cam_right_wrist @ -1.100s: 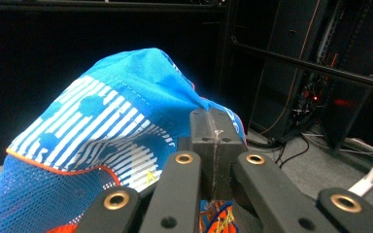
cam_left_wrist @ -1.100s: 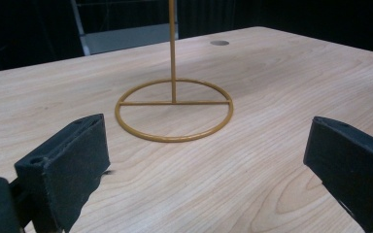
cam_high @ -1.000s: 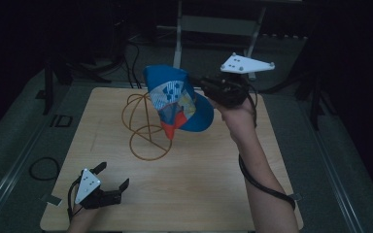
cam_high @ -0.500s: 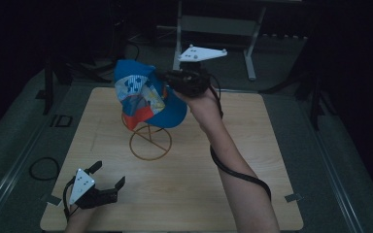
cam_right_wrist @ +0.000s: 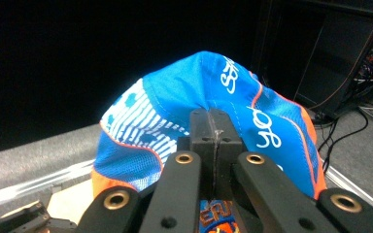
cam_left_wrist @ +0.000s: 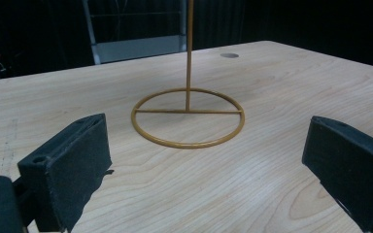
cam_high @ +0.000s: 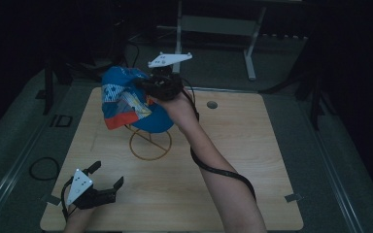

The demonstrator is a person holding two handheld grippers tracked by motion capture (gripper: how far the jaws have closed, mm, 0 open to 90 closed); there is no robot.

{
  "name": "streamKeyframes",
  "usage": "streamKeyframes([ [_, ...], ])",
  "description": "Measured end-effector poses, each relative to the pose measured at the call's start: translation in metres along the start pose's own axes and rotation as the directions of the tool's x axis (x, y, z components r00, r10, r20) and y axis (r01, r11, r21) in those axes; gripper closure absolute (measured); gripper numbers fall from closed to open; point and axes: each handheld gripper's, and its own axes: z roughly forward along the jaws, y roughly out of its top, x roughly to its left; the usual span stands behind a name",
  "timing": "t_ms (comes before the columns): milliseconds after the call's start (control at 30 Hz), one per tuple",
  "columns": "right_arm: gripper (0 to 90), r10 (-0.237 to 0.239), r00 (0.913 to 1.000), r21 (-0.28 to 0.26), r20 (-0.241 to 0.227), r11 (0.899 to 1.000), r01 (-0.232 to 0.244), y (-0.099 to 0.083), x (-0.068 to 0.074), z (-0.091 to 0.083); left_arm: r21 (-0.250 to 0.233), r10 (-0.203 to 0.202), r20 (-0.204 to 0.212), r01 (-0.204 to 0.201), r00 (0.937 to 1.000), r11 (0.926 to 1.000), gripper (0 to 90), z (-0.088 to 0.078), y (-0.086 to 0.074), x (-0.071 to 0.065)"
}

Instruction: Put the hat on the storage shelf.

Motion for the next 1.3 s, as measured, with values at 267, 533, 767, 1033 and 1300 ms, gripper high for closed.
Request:
streamKeyframes([
  [267, 90.0, 0.006, 1.0000, 0.042, 0.007, 0.999, -0.007, -0.014, -0.002, 0.009, 0.003, -0.004, 0.003, 0.004, 1.0000, 1.0000, 4.1, 0.000, 0.000, 0.000],
  [533, 90.0, 0.012, 0.9996, 0.060, 0.026, 0.998, -0.014, -0.025, -0.007, 0.004, 0.009, -0.001, 0.011, 0.001, 0.9999, 1.0000, 4.2, 0.001, -0.001, -0.001],
  [767, 90.0, 0.040, 0.9990, 0.066, 0.017, 0.997, -0.041, -0.042, -0.013, -0.008, 0.014, -0.006, 0.014, 0.006, 0.9999, 0.9999, 4.2, 0.001, -0.001, -0.002],
  [1033, 90.0, 0.059, 0.9982, 0.069, 0.009, 0.996, -0.059, -0.060, -0.014, -0.013, 0.020, -0.003, 0.021, 0.003, 0.9998, 0.9998, 4.2, 0.003, -0.002, -0.003],
  [1300, 89.8, 0.058, 0.9982, 0.070, 0.017, 0.996, -0.059, -0.068, -0.013, -0.014, 0.020, -0.009, 0.026, 0.009, 0.9996, 0.9998, 4.2, 0.003, -0.003, -0.003],
])
